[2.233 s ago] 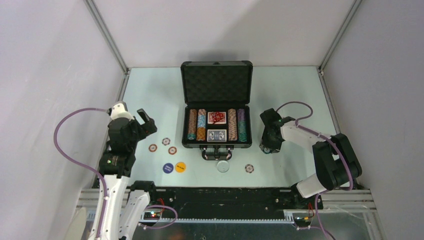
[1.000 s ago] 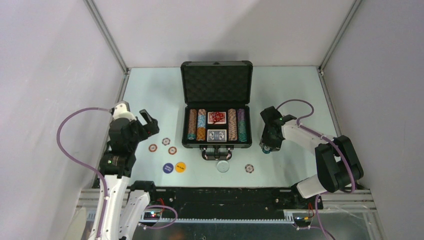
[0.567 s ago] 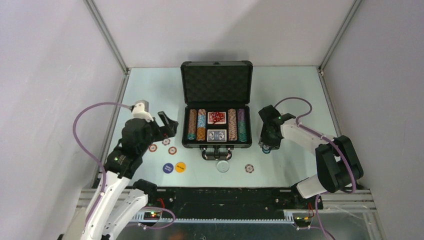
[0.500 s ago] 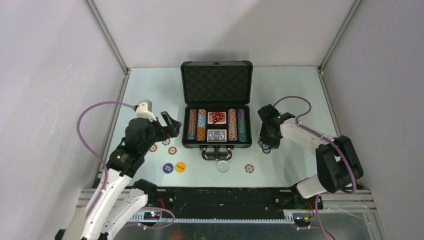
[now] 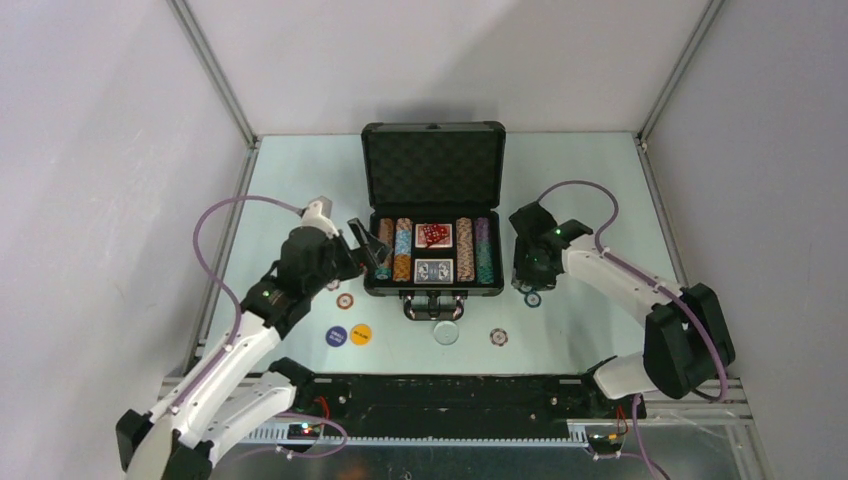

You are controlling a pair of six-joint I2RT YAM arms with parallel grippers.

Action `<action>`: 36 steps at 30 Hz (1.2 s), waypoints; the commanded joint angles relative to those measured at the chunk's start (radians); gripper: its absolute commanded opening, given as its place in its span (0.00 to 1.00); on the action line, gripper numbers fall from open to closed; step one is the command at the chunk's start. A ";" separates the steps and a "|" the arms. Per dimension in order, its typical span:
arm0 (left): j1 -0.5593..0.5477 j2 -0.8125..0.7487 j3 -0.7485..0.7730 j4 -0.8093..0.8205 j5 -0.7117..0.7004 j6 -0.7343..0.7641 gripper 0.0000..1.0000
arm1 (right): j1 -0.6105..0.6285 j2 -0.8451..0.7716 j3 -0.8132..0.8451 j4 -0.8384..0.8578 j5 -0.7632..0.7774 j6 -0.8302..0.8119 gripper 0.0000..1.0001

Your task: Pack up texas hold em set

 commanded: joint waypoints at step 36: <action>-0.094 0.387 -0.111 0.666 0.419 -0.524 0.91 | 0.279 0.117 0.488 -0.188 -0.106 -0.217 0.36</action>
